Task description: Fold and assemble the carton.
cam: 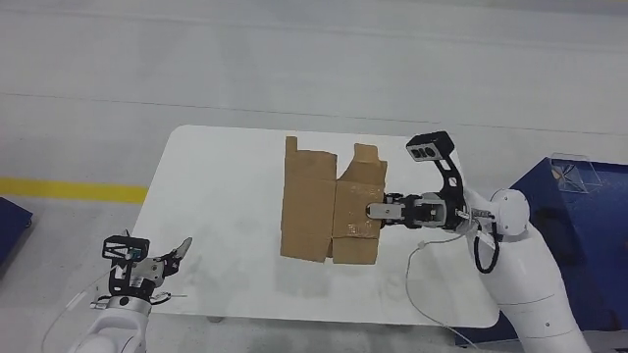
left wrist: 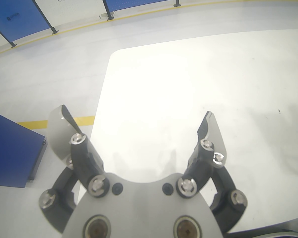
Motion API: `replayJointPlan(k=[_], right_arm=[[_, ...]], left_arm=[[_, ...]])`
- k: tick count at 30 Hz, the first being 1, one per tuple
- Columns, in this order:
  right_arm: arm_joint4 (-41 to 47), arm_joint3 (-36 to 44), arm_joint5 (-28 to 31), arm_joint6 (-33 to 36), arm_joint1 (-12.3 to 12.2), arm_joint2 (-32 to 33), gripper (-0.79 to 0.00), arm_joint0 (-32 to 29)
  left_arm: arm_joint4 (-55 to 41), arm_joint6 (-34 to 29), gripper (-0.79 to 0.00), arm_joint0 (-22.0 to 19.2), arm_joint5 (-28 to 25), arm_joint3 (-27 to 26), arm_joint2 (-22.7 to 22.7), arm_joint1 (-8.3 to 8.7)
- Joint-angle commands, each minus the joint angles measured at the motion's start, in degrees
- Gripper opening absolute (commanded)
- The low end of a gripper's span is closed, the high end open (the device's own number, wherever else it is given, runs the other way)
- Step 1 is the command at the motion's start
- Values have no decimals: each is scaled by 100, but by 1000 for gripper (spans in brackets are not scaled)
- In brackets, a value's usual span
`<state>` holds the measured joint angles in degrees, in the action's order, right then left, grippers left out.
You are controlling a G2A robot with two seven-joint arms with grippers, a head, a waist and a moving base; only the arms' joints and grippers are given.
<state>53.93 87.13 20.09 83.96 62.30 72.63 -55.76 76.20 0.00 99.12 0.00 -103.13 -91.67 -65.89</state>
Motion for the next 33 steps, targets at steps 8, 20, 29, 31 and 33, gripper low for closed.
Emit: replayJointPlan(k=[8,20,29,31,33], right_arm=[[6019,-625,-3644,401,722,-1986,-785,179],[10699,-1224,-7212,-3170,1534,-2815,-785,216],[8372,-1623,-6957,-2915,1800,-1684,-785,215],[6863,-1559,-6285,-2242,1783,-1409,-785,280],[5541,-1622,-5374,-1330,1742,-1312,-785,347]], left_arm=[[0,0,0,0,0,0,0,0],[0,0,0,0,0,0,0,0],[0,0,0,0,0,0,0,0],[0,0,0,0,0,0,0,0],[0,0,0,0,0,0,0,0]])
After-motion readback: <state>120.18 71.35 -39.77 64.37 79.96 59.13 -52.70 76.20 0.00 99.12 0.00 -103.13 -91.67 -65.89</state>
